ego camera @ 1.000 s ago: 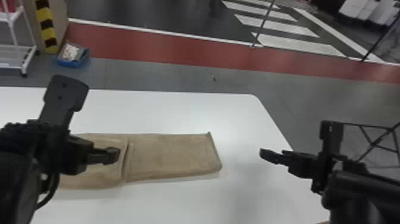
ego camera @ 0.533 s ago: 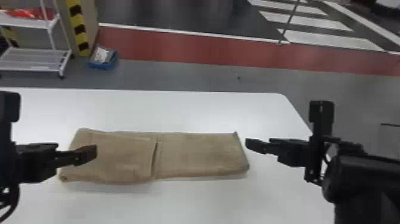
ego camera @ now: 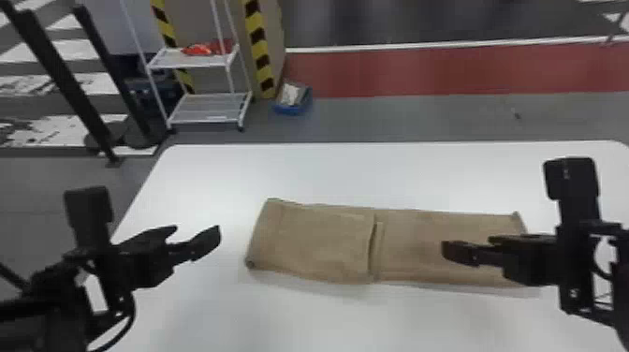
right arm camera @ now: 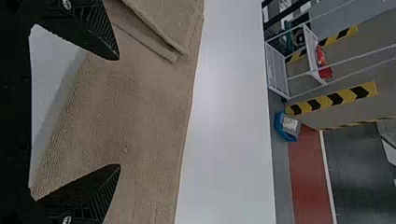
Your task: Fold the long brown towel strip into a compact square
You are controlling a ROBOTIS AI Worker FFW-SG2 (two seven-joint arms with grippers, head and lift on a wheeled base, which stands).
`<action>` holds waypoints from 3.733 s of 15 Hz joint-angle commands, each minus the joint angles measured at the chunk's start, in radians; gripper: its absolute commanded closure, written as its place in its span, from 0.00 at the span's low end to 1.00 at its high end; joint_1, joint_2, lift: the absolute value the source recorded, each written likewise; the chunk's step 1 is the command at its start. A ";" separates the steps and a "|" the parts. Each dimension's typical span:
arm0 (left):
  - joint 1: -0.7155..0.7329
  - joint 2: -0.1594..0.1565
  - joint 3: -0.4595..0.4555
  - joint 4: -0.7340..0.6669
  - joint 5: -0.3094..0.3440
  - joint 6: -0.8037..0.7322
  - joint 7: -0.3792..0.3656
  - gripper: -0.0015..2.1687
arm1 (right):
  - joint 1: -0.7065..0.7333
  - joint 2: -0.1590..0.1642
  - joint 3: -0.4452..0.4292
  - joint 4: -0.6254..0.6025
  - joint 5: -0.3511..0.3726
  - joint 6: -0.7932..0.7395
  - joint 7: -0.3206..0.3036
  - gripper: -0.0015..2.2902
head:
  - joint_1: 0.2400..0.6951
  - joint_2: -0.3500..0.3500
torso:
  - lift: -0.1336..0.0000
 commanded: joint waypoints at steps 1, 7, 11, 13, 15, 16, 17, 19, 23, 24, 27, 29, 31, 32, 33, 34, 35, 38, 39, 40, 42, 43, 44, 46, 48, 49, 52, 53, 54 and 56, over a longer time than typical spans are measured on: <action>0.018 0.000 0.031 0.036 0.033 -0.070 -0.005 0.02 | -0.006 0.002 0.040 0.002 -0.045 0.015 -0.018 0.03 | 1.00 0.77 | 0.07; 0.048 0.011 0.051 0.090 0.068 -0.165 -0.028 0.02 | -0.056 0.002 0.044 0.123 -0.249 -0.001 -0.086 0.03 | 1.00 0.91 | 0.07; 0.058 0.021 0.058 0.107 0.085 -0.196 -0.031 0.02 | -0.073 0.002 0.025 0.195 -0.327 -0.087 -0.089 0.03 | 1.00 0.94 | 0.07; 0.066 0.021 0.058 0.107 0.086 -0.205 -0.031 0.02 | -0.087 0.002 0.027 0.206 -0.318 -0.096 -0.086 0.03 | 1.00 0.96 | 0.07; 0.072 0.021 0.058 0.112 0.086 -0.211 -0.030 0.02 | -0.105 0.002 0.033 0.235 -0.314 -0.096 -0.077 0.03 | 1.00 0.96 | 0.07; 0.072 0.021 0.058 0.115 0.086 -0.214 -0.030 0.02 | -0.108 0.002 0.040 0.253 -0.294 -0.108 -0.052 0.04 | 1.00 0.96 | 0.07; 0.077 0.021 0.058 0.116 0.089 -0.214 -0.030 0.03 | -0.108 0.002 0.065 0.252 -0.220 -0.169 -0.011 0.05 | 1.00 0.96 | 0.07; 0.077 0.026 0.060 0.133 0.091 -0.251 -0.030 0.03 | -0.124 0.002 0.126 0.250 -0.085 -0.215 0.054 0.05 | 1.00 0.97 | 0.07; 0.080 0.026 0.061 0.132 0.094 -0.254 -0.031 0.03 | -0.090 0.002 0.260 0.232 0.378 -0.513 0.140 0.04 | 1.00 0.97 | 0.07; 0.083 0.026 0.061 0.128 0.100 -0.254 -0.031 0.03 | -0.075 0.002 0.286 0.232 0.460 -0.577 0.152 0.05 | 1.00 0.96 | 0.07; 0.091 0.026 0.061 0.127 0.102 -0.254 -0.030 0.03 | -0.025 0.002 0.350 0.227 0.628 -0.719 0.200 0.05 | 1.00 0.96 | 0.07; 0.094 0.026 0.061 0.122 0.102 -0.254 -0.030 0.03 | 0.004 0.002 0.381 0.219 0.739 -0.805 0.212 0.05 | 1.00 0.98 | 0.07; 0.100 0.026 0.061 0.116 0.102 -0.254 -0.030 0.03 | 0.011 0.002 0.384 0.219 0.797 -0.854 0.216 0.05 | 1.00 1.00 | 0.07; 0.104 0.026 0.061 0.115 0.102 -0.254 -0.028 0.03 | 0.013 0.002 0.383 0.225 0.840 -0.921 0.233 0.05 | 1.00 1.00 | 0.07; 0.107 0.025 0.061 0.110 0.100 -0.254 -0.028 0.03 | 0.017 0.002 0.381 0.233 0.886 -1.019 0.253 0.05 | 1.00 1.00 | 0.07; 0.115 0.026 0.061 0.104 0.102 -0.254 -0.027 0.03 | 0.021 0.002 0.379 0.241 0.941 -1.087 0.259 0.06 | 1.00 1.00 | 0.07; 0.118 0.026 0.061 0.102 0.102 -0.254 -0.027 0.03 | 0.021 0.002 0.375 0.245 0.970 -1.121 0.285 0.06 | 1.00 1.00 | 0.07; 0.120 0.026 0.061 0.104 0.100 -0.251 -0.022 0.03 | 0.027 0.002 0.349 0.244 0.983 -1.167 0.351 0.06 | 1.00 1.00 | 0.07; 0.120 0.025 0.061 0.104 0.099 -0.251 -0.021 0.03 | 0.028 0.002 0.338 0.244 0.986 -1.176 0.354 0.06 | 1.00 1.00 | 0.07; 0.120 0.025 0.061 0.101 0.099 -0.251 -0.017 0.03 | 0.028 0.002 0.326 0.244 0.989 -1.188 0.354 0.06 | 1.00 1.00 | 0.07; 0.120 0.021 0.061 0.095 0.097 -0.242 -0.014 0.03 | 0.028 0.002 0.310 0.244 0.989 -1.222 0.373 0.06 | 1.00 1.00 | 0.07; 0.120 0.020 0.060 0.090 0.095 -0.238 -0.011 0.03 | 0.025 0.002 0.307 0.244 0.987 -1.225 0.385 0.06 | 1.00 1.00 | 0.07; 0.120 0.017 0.057 0.087 0.094 -0.235 -0.008 0.03 | 0.021 0.002 0.306 0.245 0.987 -1.231 0.400 0.06 | 1.00 1.00 | 0.07; 0.120 0.015 0.052 0.089 0.089 -0.232 -0.002 0.03 | 0.010 0.002 0.306 0.256 0.987 -1.231 0.431 0.06 | 1.00 1.00 | 0.07; 0.120 0.015 0.051 0.093 0.088 -0.232 -0.001 0.03 | 0.004 -0.012 0.306 0.265 0.986 -1.231 0.451 0.06 | 1.00 1.00 | 0.07; 0.120 0.015 0.051 0.095 0.088 -0.232 0.006 0.03 | -0.001 -0.034 0.306 0.264 0.973 -1.225 0.474 0.06 | 1.00 1.00 | 0.07; 0.110 0.015 0.048 0.107 0.069 -0.232 0.012 0.03 | -0.007 -0.084 0.306 0.252 0.934 -1.209 0.537 0.06 | 1.00 1.00 | 0.07; 0.107 0.015 0.040 0.112 0.068 -0.232 0.013 0.03 | -0.002 -0.103 0.306 0.249 0.934 -1.209 0.549 0.06 | 1.00 1.00 | 0.07; 0.104 0.015 0.035 0.116 0.066 -0.235 0.018 0.03 | -0.001 -0.123 0.304 0.249 0.932 -1.206 0.552 0.06 | 1.00 1.00 | 0.07; 0.103 0.014 0.031 0.122 0.066 -0.235 0.019 0.03 | 0.005 -0.124 0.323 0.255 0.930 -1.191 0.562 0.06 | 1.00 0.99 | 0.07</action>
